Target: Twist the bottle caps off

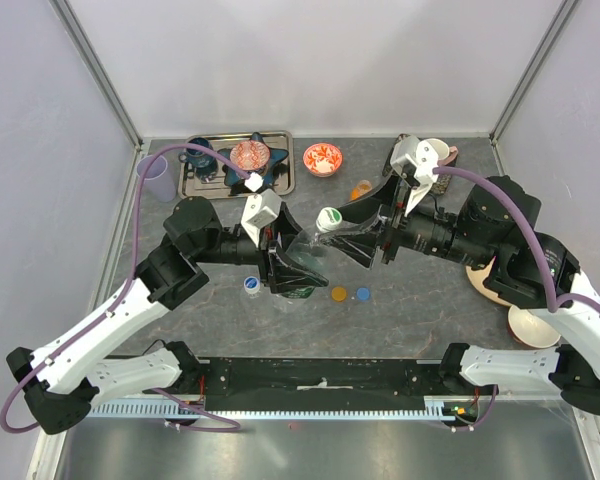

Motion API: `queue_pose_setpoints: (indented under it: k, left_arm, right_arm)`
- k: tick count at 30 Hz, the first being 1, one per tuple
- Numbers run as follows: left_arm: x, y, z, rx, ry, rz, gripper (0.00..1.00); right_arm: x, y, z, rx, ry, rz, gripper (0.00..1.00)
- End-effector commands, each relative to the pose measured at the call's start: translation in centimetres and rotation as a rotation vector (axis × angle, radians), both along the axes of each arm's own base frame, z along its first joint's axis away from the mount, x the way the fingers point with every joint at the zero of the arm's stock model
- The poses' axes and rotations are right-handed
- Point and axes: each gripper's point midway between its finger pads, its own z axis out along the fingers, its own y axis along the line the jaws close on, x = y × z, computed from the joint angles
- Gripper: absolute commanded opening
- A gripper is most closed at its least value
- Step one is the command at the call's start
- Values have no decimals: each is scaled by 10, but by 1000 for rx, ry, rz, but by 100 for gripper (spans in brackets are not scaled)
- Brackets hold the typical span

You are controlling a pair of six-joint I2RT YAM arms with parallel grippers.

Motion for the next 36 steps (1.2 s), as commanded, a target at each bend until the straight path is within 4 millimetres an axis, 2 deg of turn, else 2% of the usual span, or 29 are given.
queue_pose_setpoints:
  k: [1, 4, 10, 15, 17, 18, 19, 20, 22, 23, 25, 26, 28, 29, 36]
  left_arm:
    - [7, 4, 13, -45, -77, 47, 37]
    - [8, 4, 11, -42, -78, 48, 37]
    - [18, 1, 1, -9, -59, 96, 38]
    - [37, -2, -8, 19, -57, 192, 39]
    - [40, -3, -11, 33, -81, 229, 40]
    - [51, -2, -13, 40, -88, 296, 40]
    - [49, -4, -13, 43, -99, 312, 40]
    - [62, -2, -17, 58, -118, 395, 40]
    - [63, -6, -20, 71, -144, 449, 39]
    - [75, -2, -23, 90, -169, 543, 39]
    - [77, -7, -27, 107, -185, 604, 40]
    - [89, 0, -27, 118, -181, 695, 39]
    - [93, -1, -28, 125, -179, 749, 38]
    - [102, 5, -30, 145, -202, 814, 38]
    - [114, 9, -31, 178, -234, 952, 36]
  right_arm:
    - [-5, -3, 6, 20, 20, 0, 63]
    - [-4, -5, 14, 42, 25, -8, 75]
    - [13, -6, 31, 109, 80, -112, 98]
    - [33, -11, 32, 159, 170, -238, 98]
    - [47, -19, 29, 179, 198, -336, 98]
    - [49, -22, 28, 194, 217, -359, 97]
    - [59, -29, 25, 204, 230, -430, 96]
    - [62, -32, 22, 206, 242, -458, 95]
    - [67, -37, 18, 218, 272, -503, 92]
    - [70, -41, 15, 216, 284, -533, 92]
    - [74, -41, 11, 213, 309, -558, 91]
    - [76, -43, 7, 201, 316, -579, 90]
    - [80, -41, 2, 187, 331, -600, 88]
    - [81, -41, 0, 180, 333, -608, 87]
    - [86, -32, -13, 140, 348, -616, 80]
